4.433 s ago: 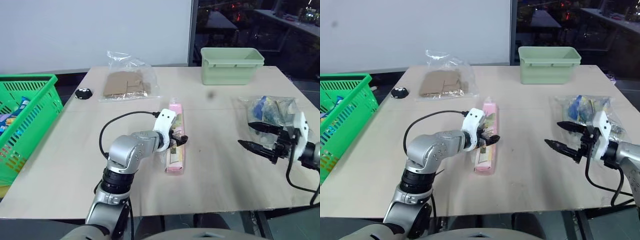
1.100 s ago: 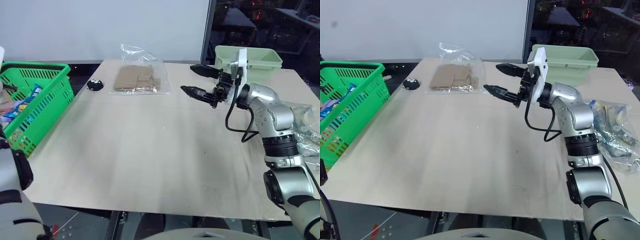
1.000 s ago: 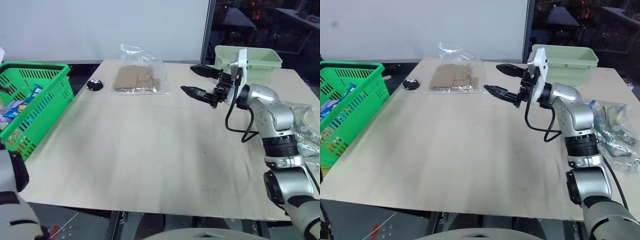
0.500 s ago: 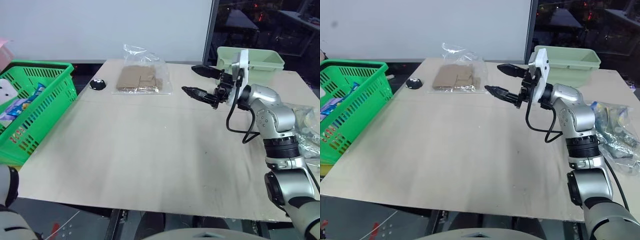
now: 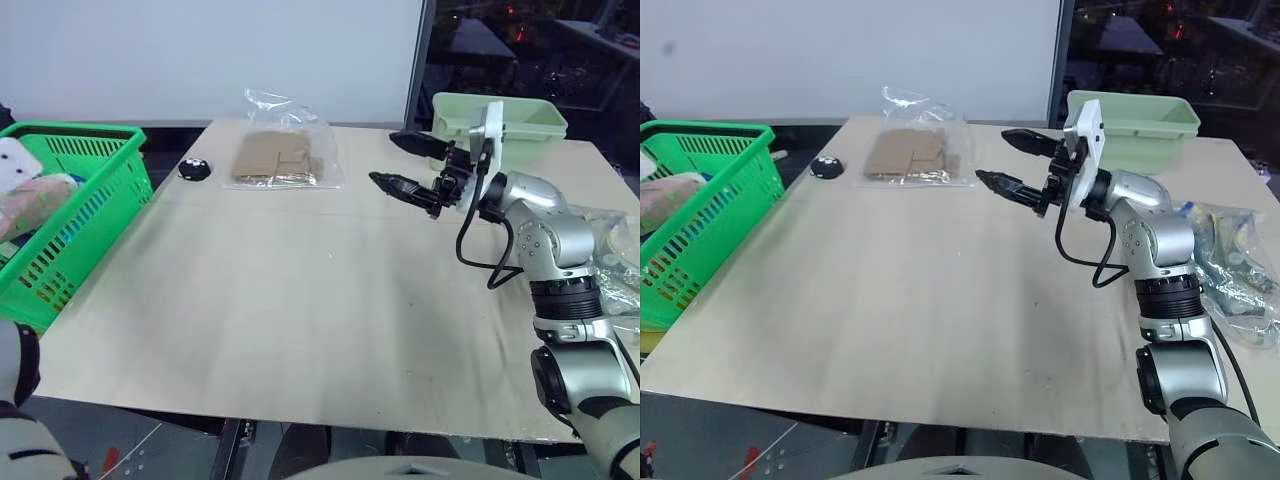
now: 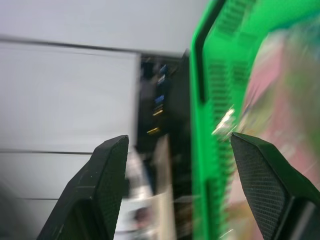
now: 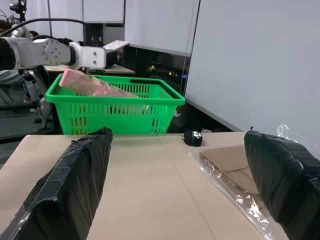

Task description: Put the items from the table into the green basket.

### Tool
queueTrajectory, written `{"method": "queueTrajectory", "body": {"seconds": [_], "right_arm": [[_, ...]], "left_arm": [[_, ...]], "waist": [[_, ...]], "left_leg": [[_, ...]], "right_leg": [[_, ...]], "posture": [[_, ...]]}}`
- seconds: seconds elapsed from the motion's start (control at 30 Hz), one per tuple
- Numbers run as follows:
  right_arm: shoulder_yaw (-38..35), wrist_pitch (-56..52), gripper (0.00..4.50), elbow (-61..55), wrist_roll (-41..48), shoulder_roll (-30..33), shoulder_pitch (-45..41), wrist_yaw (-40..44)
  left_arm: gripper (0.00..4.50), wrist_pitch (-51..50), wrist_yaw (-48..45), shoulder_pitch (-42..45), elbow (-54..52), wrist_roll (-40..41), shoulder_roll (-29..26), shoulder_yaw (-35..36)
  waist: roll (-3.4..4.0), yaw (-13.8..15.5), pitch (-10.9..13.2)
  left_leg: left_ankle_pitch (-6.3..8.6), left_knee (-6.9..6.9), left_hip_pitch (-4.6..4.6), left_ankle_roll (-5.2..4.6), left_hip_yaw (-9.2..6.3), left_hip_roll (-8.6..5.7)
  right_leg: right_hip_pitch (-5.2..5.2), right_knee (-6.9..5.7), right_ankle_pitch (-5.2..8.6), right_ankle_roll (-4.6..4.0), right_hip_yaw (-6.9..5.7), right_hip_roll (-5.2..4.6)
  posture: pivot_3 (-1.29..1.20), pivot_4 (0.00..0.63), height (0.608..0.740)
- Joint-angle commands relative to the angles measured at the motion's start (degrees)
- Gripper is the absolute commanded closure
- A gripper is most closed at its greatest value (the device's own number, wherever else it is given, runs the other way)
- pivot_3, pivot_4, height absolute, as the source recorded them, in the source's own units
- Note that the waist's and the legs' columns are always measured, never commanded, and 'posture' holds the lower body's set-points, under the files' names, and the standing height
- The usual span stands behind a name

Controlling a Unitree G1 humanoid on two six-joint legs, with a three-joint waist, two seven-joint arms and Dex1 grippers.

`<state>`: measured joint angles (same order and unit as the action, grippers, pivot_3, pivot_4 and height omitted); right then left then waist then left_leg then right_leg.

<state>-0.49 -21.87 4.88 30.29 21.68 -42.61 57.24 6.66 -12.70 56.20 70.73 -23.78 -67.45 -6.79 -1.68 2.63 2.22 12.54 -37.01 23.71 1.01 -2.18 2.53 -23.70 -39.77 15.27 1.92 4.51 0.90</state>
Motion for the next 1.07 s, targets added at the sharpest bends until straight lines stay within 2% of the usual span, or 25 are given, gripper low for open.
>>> {"method": "queueTrajectory", "body": {"seconds": [0.03, 0.13, 0.2, 0.3, 0.37, 0.5, 0.6, 0.67, 0.9, 1.07], "right_arm": [[-2.3, 0.4, 0.0, -2.7, 0.7, 2.1, 1.2, 0.2], [-2.7, 0.4, 0.0, -3.2, 0.7, 3.9, 3.6, 0.8], [-3.0, 1.6, 0.0, -2.9, 0.2, 5.8, 6.7, 2.5], [-3.5, 3.8, 0.0, -2.0, -0.1, 8.4, 11.9, 5.8], [-3.7, 6.1, 0.0, -0.7, -1.3, 9.5, 14.9, 6.4], [-4.5, 9.1, 0.0, 1.4, -4.4, 10.4, 19.6, 4.3], [-5.4, 10.3, 0.0, 1.5, -6.7, 10.0, 25.4, -0.2], [-6.1, 10.5, 0.0, 0.4, -6.9, 9.3, 28.6, -2.1], [-5.3, 12.0, 0.0, -6.8, -11.2, 6.2, 41.2, -11.6], [-5.9, 12.9, 0.0, -8.6, -12.6, 4.9, 44.6, -15.4]], "left_arm": [[1.11, 1.3, -11.8, -3.1, -10.7, 19.8, 6.5, 14.6], [1.11, -4.0, -21.3, -15.2, -29.4, 30.9, 11.7, 20.4], [1.11, -8.7, -24.7, -28.1, -46.7, 35.4, 14.9, 21.1], [1.11, -15.8, -26.9, -43.2, -65.7, 42.5, 20.4, 21.0], [1.11, -18.4, -24.9, -49.3, -73.0, 43.3, 24.2, 20.3], [1.11, -24.7, -22.2, -55.2, -79.9, 44.3, 29.5, 18.8], [1.11, -26.8, -19.8, -58.1, -83.9, 45.0, 33.6, 17.5], [1.11, -27.1, -19.5, -59.7, -85.9, 44.9, 35.5, 16.6], [1.11, -28.0, -16.8, -61.3, -87.9, 43.7, 40.7, 13.8], [1.11, -28.3, -17.5, -61.8, -88.0, 43.7, 41.3, 12.8]], "waist": [[0.0, 0.3, 0.0], [0.05, -0.2, 0.0], [0.06, -0.8, 0.0], [0.22, -1.7, -0.2], [0.26, -1.8, -0.1], [0.28, -1.6, -0.1], [0.35, -1.5, -0.2], [0.43, -1.5, -0.1], [0.47, -1.8, -0.2], [0.52, -1.9, -0.1]], "left_leg": [[0.0, -0.04, 0.01, 0.0, 0.0, 0.0], [0.0, -0.11, 0.03, 0.0, 0.13, -0.03], [0.0, -0.13, 0.02, 0.01, 0.22, -0.05], [0.02, -0.04, -0.04, -0.01, 0.34, -0.06], [0.03, 0.04, -0.08, -0.02, 0.4, -0.29], [0.01, -0.07, -0.12, -0.07, 0.17, -0.2], [0.01, 0.01, -1.19, -0.06, 0.18, -0.15], [0.02, 0.32, -1.87, -0.06, 0.24, -0.15], [0.03, 0.44, -1.87, -0.04, 0.47, -0.25], [0.03, 0.45, -1.92, -0.04, 0.48, -0.25]], "right_leg": [[0.01, 0.0, 0.0, 0.0, 0.0, 0.0], [0.04, 0.02, -0.02, 0.0, 0.08, -0.12], [0.02, -0.02, -0.02, 0.0, 0.15, -0.17], [0.04, 0.05, 0.01, 0.06, 0.25, -0.33], [0.01, -0.03, 0.12, 0.22, 0.2, -0.66], [0.07, -0.08, 0.11, 0.2, 0.17, -0.23], [1.13, 0.17, 0.25, 0.28, 0.19, -0.16], [1.96, 0.83, 0.39, 0.19, 0.19, -0.22], [1.95, 0.93, 0.36, 0.27, 0.42, -0.38], [1.94, 0.92, 0.4, 0.22, 0.44, -0.36]], "posture": [[0.12, 0.0, 0.74], [0.11, 0.0, 0.74], [0.12, 0.0, 0.74], [0.12, 0.0, 0.74], [0.12, 0.0, 0.74], [0.12, 0.0, 0.74], [0.11, 0.0, 0.74], [0.11, 0.0, 0.74], [0.08, 0.0, 0.74], [0.06, 0.0, 0.74]]}}
